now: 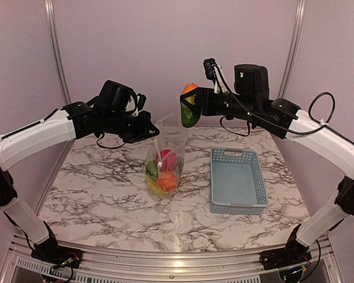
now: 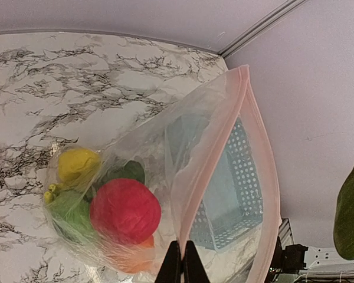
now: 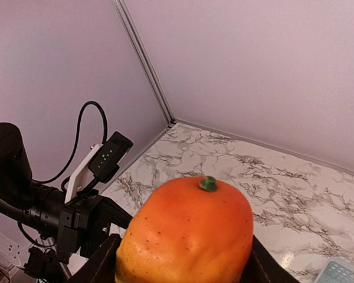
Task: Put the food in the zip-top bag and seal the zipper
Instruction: Place the fake fruit in the zipper food storage bag.
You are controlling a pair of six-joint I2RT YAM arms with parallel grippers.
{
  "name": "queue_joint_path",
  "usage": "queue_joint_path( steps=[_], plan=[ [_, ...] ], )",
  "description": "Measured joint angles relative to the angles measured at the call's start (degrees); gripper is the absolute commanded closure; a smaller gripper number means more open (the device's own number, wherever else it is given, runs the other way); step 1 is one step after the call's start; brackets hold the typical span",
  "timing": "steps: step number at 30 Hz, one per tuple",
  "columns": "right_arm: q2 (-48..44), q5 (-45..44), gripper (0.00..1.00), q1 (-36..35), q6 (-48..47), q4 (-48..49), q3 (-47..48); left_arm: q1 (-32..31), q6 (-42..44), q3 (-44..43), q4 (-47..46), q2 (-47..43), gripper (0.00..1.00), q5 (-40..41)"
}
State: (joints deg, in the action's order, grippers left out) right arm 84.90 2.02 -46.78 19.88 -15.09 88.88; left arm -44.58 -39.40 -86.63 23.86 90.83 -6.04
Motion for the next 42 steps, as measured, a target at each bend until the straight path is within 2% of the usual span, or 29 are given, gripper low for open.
queue_joint_path(
  steps=[12,33,35,39,42],
  plan=[
    [6.64,-0.02,0.63,-1.97,-2.36,0.33,1.36,0.0,0.46,-0.55,-0.02,0.04,1.0,-1.03],
    [11.63,-1.07,0.56,-3.21,-3.93,-2.62,5.05,0.09,1.22,-0.74,-0.09,1.18,1.0,-1.51],
    [11.76,-2.21,0.5,-3.34,-4.28,-2.89,5.05,0.11,1.2,-0.74,-0.11,1.18,1.0,-1.53],
    [12.15,-3.96,0.32,-3.37,-5.49,-3.08,5.64,0.13,1.2,-0.76,-0.11,1.2,1.0,-1.73],
    [13.53,-4.0,0.27,-3.37,-5.62,-3.65,8.11,0.15,1.22,-1.2,-0.07,1.33,1.0,-1.92]
  ],
)
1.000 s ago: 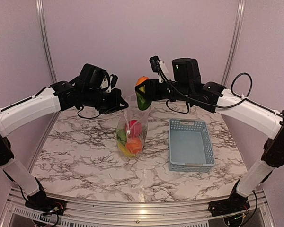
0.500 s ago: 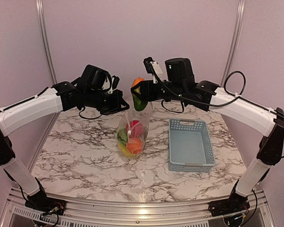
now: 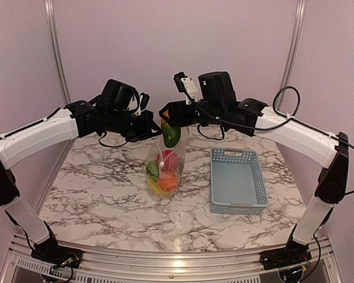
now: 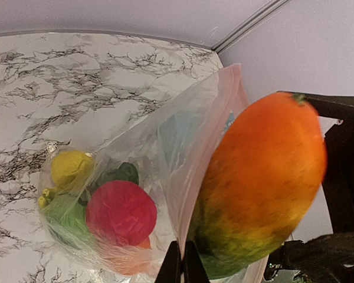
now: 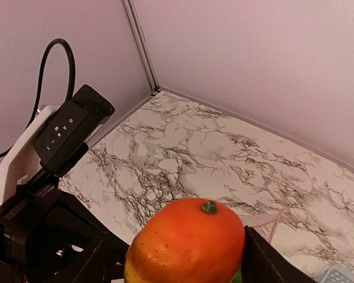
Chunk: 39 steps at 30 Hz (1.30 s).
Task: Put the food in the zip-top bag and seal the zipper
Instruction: Place the fake fruit in the zipper food storage bag, then pass from the left arm to the right
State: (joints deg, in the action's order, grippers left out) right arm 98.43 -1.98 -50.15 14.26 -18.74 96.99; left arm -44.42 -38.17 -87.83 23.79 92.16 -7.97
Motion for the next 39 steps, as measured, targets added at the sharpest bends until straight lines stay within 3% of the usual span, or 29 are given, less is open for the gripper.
queue_joint_path(
  steps=[6,24,39],
  plan=[
    [0.35,2.14,0.26,-0.02,0.48,-1.49,2.64,0.28,0.04,-0.81,-0.02,0.37,1.0,-0.11],
    [-4.33,14.1,0.5,-0.09,-15.85,-18.01,2.93,0.68,3.28,-1.18,0.11,0.44,1.0,-1.6],
    [-6.47,14.71,0.51,-0.09,-25.57,-27.52,2.21,0.72,8.04,-1.49,0.46,0.42,1.0,-2.69]
  ],
)
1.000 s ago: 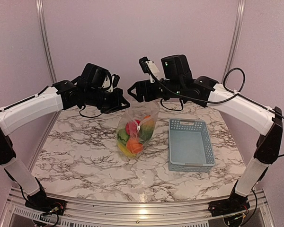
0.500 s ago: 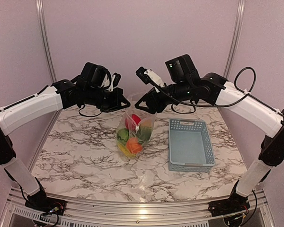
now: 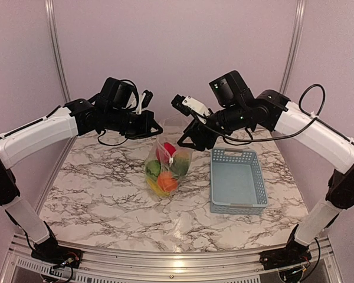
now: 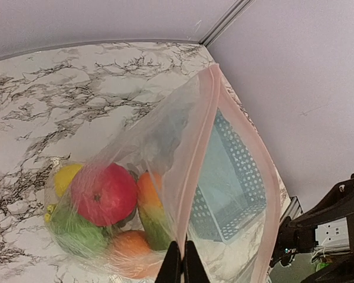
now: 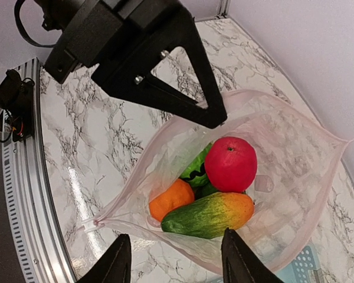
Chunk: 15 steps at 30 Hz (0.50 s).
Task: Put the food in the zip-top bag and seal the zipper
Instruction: Pass from the left arm to the right
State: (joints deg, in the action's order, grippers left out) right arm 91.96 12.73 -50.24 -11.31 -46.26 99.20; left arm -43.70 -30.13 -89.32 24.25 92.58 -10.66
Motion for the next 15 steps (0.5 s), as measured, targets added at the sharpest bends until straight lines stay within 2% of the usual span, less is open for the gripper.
queue_joint_path(
  steps=[8,15],
  plan=[
    [0.2,-0.94,0.5,-0.46,-4.74,-2.45,0.07,0.0,1.51,-2.01,1.33,0.02,1.0,0.17],
    [3.91,-4.74,0.5,-5.51,-8.09,-2.71,0.02,0.0,2.62,-3.69,3.43,0.31,1.0,0.15]
  ],
)
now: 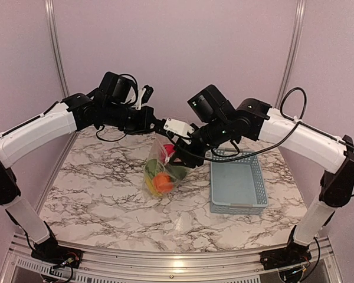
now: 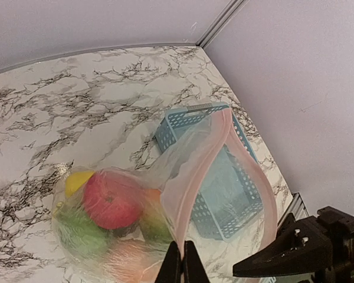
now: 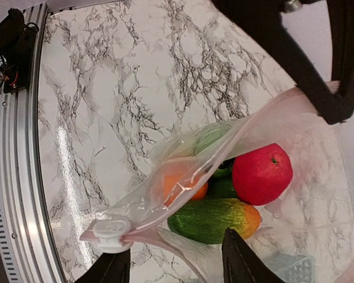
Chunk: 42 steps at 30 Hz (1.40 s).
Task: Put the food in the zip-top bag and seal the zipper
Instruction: Pass from the left arm to the right, then pass from the right arm to the left
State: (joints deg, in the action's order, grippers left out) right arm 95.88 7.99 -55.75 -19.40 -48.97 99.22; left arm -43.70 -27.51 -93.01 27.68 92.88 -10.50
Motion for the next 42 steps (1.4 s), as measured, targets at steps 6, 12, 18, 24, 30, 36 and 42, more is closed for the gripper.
queue_joint_path(
  steps=[6,12,18,24,30,36,42],
  plan=[
    [3.06,-1.99,0.53,-0.94,-0.66,-1.18,0.0,0.0,1.36,-1.97,1.03,1.11,1.0,0.0],
    [3.02,-1.62,0.91,-0.92,-1.01,-1.14,0.0,0.0,2.75,-1.97,1.05,1.51,0.74,-0.13],
    [3.8,0.33,1.0,-0.94,-0.04,-0.83,0.31,-0.02,7.48,-0.85,-0.26,-0.52,0.39,0.74],
    [6.08,1.66,1.0,-0.94,2.49,-0.74,3.58,-0.02,13.53,20.81,-12.04,-23.61,0.21,5.49],
    [6.32,3.85,1.0,-0.94,7.23,-0.42,7.21,-0.11,17.86,31.5,-15.91,-40.5,0.01,6.78],
    [7.15,5.16,1.0,-0.94,10.34,-0.66,8.94,-0.15,17.49,36.61,-13.44,-40.24,0.01,11.76],
    [9.9,5.81,1.0,-0.94,12.79,-1.66,12.81,-0.17,16.52,38.86,-12.46,-37.05,0.01,15.26]
  ],
)
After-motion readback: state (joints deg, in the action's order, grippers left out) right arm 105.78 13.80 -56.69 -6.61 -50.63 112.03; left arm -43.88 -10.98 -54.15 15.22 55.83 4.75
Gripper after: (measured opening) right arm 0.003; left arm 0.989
